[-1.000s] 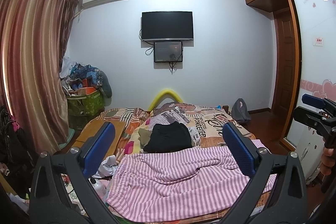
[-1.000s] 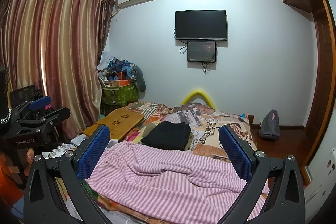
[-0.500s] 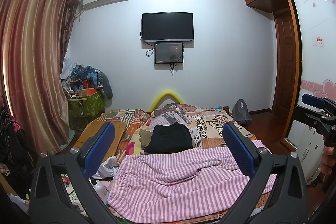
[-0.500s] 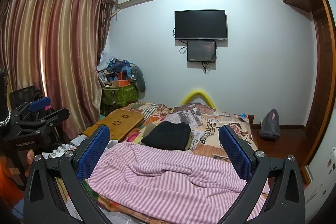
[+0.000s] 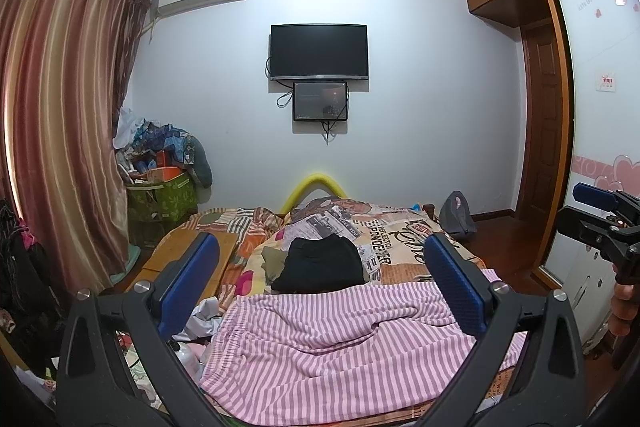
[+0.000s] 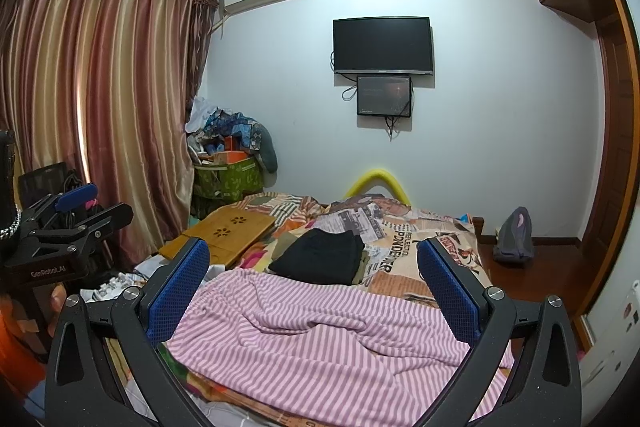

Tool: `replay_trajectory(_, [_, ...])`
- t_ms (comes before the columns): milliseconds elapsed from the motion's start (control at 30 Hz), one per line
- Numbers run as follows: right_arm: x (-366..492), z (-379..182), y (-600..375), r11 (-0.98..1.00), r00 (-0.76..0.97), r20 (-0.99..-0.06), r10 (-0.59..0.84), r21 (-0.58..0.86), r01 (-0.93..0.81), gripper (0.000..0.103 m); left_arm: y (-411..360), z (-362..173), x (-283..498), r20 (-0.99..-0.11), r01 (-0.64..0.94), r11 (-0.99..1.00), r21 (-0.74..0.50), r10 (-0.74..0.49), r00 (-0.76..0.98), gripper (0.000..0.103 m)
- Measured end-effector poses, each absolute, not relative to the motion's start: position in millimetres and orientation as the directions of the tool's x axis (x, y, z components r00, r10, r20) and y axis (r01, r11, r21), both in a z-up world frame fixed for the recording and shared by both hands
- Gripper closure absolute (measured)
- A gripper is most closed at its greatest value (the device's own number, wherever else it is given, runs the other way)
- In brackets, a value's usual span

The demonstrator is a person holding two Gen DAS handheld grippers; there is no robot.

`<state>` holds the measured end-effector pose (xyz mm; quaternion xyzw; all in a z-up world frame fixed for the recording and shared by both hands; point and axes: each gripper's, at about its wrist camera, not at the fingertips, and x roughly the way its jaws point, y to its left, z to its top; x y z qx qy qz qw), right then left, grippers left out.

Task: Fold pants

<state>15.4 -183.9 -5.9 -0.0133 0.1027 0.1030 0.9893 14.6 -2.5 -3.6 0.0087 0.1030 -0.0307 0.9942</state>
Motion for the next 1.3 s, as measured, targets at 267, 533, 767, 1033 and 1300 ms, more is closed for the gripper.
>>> replay_trajectory(267, [15.8, -6.0, -183.7, 0.978, 0.956, -0.208, 0.205, -0.003, -0.210, 0.000, -1.4, -3.7, 15.6, -0.206, 0.061, 0.998, 0.015, -0.057, 0.977, 0.000])
replay_trajectory(533, [17.7, -7.0, -183.6, 0.978, 0.954, -0.216, 0.205, -0.002, -0.211, 0.000, -1.9, -6.6, 21.0, -0.214, 0.060, 0.998, 0.019, -0.054, 0.975, 0.000])
replay_trajectory(767, [22.4, -10.3, -186.2, 0.978, 0.952, -0.230, 0.203, 0.008, -0.206, 0.000, -0.4, -13.6, 31.9, -0.229, 0.064, 0.998, 0.017, -0.058, 0.972, 0.000])
replay_trajectory(1033, [58.4, -32.6, -198.0, 0.986, 0.939, -0.307, 0.153, -0.015, -0.166, 0.000, 18.1, -38.7, 85.2, -0.293, 0.022, 0.999, 0.033, -0.011, 0.956, 0.000])
replay_trajectory(1300, [122.9, -76.3, -227.4, 0.995, 0.881, -0.464, 0.087, -0.002, -0.100, 0.001, 51.2, -78.4, 176.3, -0.446, 0.026, 0.999, 0.020, -0.015, 0.895, 0.000])
